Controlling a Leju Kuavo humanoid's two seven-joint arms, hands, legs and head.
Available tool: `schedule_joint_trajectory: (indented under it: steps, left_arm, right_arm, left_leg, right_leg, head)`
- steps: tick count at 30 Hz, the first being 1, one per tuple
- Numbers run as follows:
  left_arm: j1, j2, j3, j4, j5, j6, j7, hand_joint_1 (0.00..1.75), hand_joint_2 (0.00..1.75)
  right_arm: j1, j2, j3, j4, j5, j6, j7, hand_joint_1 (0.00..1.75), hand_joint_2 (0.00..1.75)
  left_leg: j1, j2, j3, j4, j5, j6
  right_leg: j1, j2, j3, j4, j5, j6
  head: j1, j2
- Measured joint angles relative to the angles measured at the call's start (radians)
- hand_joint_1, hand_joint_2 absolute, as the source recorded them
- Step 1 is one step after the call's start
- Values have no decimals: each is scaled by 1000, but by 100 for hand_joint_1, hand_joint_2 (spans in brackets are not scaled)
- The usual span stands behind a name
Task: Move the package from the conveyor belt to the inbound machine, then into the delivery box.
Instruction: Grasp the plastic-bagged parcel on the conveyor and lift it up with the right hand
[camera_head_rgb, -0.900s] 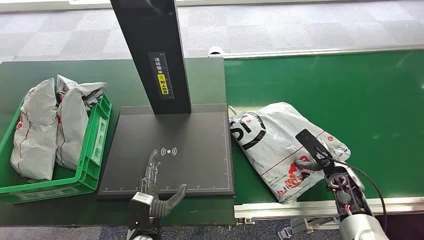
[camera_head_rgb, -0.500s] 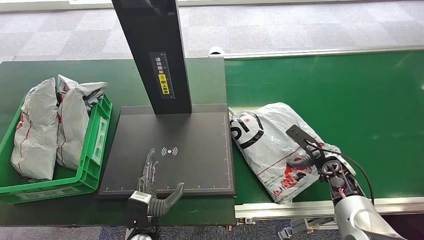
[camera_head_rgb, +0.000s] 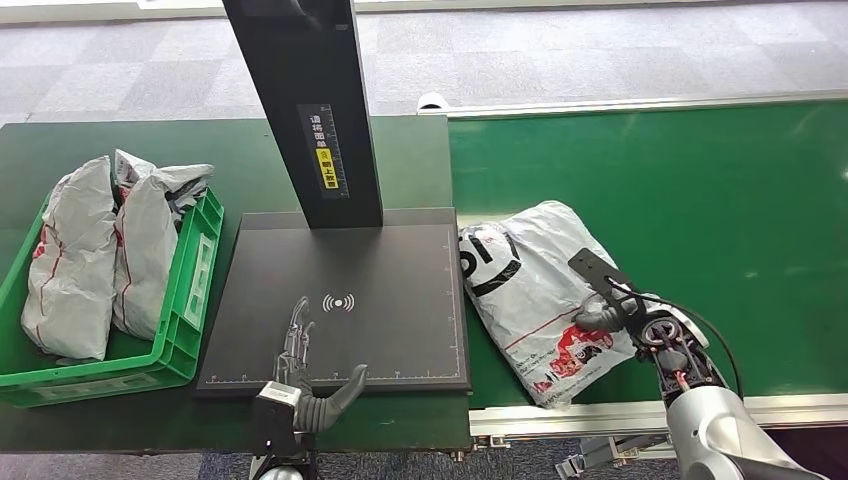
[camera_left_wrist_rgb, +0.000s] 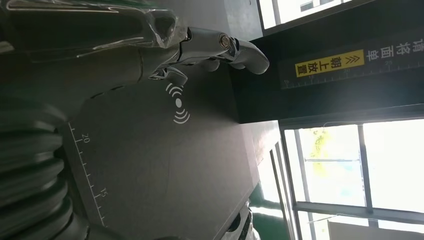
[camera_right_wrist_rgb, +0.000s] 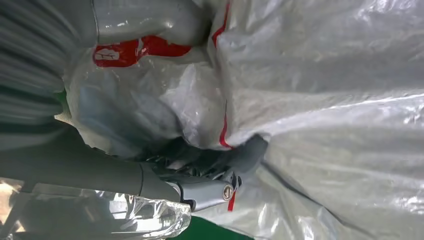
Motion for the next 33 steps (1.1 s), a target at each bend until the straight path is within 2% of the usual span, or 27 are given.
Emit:
schedule_joint_trajectory:
  steps: [5, 9, 11, 15, 18, 27, 33]
  left_arm:
    - [11, 0, 8, -15, -6, 8, 6, 0, 175]
    - [34, 0, 23, -45, 4, 13, 20, 0, 175]
    - [51, 0, 38, -66, 17, 12, 26, 0, 175]
    - [79, 0, 74, -104, 29, 9, 32, 0, 175]
    - [100, -5, 104, -136, 25, 7, 32, 0, 175]
    - [132, -21, 156, -185, 17, 0, 32, 0, 175]
    - [135, -34, 189, -190, 45, -20, 27, 0, 175]
  right_arm:
    - [-1, 3, 0, 0, -5, -29, -78, 175, 175]
    - [-25, 2, 0, -12, -2, -128, -214, 175, 175]
    - [-62, -3, 2, -38, 0, -161, -251, 175, 175]
    - [-139, -10, 14, -119, -23, -186, -282, 175, 175]
    - [-148, -10, 30, -234, -75, -235, -310, 175, 175]
    - [-94, -15, 75, -546, -189, -277, -308, 175, 175]
    - [-22, -14, 135, -755, -342, -200, -298, 175, 175]
  left_leg:
    - [0, 0, 0, 0, 0, 0]
    - [0, 0, -1, 0, 0, 0]
    - [0, 0, -1, 0, 0, 0]
    - [0, 0, -1, 0, 0, 0]
    - [0, -1, -1, 0, 0, 0]
    - [0, 0, -1, 0, 0, 0]
    - [0, 0, -1, 0, 0, 0]
  right_leg:
    - [0, 0, 0, 0, 0, 0]
    - [0, 0, -1, 0, 0, 0]
    - [0, 0, -1, 0, 0, 0]
    - [0, 0, -1, 0, 0, 0]
    - [0, 0, -1, 0, 0, 0]
    - [0, 0, -1, 0, 0, 0]
    - [0, 0, -1, 0, 0, 0]
  head:
    - [0, 0]
    - [0, 0]
    - [0, 0]
    - [0, 0]
    - [0, 0]
    - [0, 0]
    - [0, 0]
